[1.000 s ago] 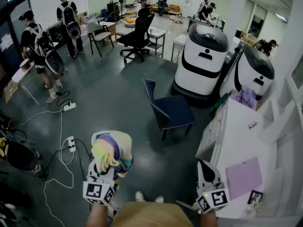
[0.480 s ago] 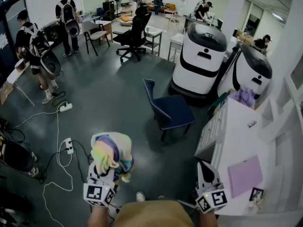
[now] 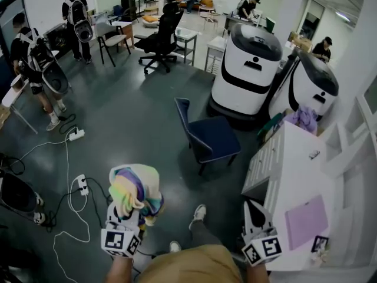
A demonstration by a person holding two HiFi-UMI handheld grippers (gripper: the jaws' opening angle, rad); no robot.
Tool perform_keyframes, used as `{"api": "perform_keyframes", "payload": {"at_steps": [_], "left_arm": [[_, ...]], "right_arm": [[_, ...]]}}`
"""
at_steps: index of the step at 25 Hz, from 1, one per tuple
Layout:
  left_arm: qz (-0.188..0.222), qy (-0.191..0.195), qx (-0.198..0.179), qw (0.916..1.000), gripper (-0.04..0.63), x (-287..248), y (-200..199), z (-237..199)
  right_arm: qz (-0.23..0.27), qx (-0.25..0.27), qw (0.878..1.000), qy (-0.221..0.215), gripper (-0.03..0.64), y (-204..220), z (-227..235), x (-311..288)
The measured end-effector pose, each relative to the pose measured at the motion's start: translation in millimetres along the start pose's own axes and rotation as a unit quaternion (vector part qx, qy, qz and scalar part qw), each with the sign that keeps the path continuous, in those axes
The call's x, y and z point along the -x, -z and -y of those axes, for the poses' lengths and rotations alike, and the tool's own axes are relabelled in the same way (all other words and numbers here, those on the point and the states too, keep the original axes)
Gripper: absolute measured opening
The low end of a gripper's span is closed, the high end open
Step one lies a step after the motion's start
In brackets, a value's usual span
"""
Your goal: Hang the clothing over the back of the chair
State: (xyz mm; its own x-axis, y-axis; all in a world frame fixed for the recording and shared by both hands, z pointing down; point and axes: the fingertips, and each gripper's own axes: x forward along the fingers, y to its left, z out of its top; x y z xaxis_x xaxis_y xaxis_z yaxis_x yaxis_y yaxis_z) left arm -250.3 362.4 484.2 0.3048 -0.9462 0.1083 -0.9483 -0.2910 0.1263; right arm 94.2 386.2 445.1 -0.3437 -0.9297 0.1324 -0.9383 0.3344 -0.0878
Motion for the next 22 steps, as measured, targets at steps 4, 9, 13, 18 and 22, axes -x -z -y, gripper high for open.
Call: {"api": "perform_keyframes", "payload": {"at_steps": [4, 9, 13, 18, 22], "left_arm": [[-0.009, -0.002, 0.001, 1.0, 0.129, -62.8, 3.2, -9.6], [-0.009, -0.001, -0.013, 0.9999, 0.129, -167.7, -6.4, -5.2], [-0.013, -0.007, -0.012, 0.9998, 0.129, -259.0, -26.9, 4.4], [-0.016, -0.031, -0.013, 0.9993, 0.13, -339.5, -39.0, 10.2], [-0.026, -0.057, -0.016, 0.9979, 0.13, -365.3, -40.0, 1.6]], "right_arm": [[-0.004, -0.003, 1.0, -0.022, 0.003, -1.3, 22.5, -64.6], [-0.009, -0.019, 0.999, -0.035, 0.003, -4.1, 91.4, -152.4], [-0.007, -0.02, 0.998, -0.054, 0.003, -25.0, 147.7, -228.4], [-0.009, -0.025, 0.997, -0.079, 0.003, -36.0, 203.2, -303.1], [-0.016, -0.032, 0.994, -0.107, 0.003, -39.5, 215.6, -344.4]]}}
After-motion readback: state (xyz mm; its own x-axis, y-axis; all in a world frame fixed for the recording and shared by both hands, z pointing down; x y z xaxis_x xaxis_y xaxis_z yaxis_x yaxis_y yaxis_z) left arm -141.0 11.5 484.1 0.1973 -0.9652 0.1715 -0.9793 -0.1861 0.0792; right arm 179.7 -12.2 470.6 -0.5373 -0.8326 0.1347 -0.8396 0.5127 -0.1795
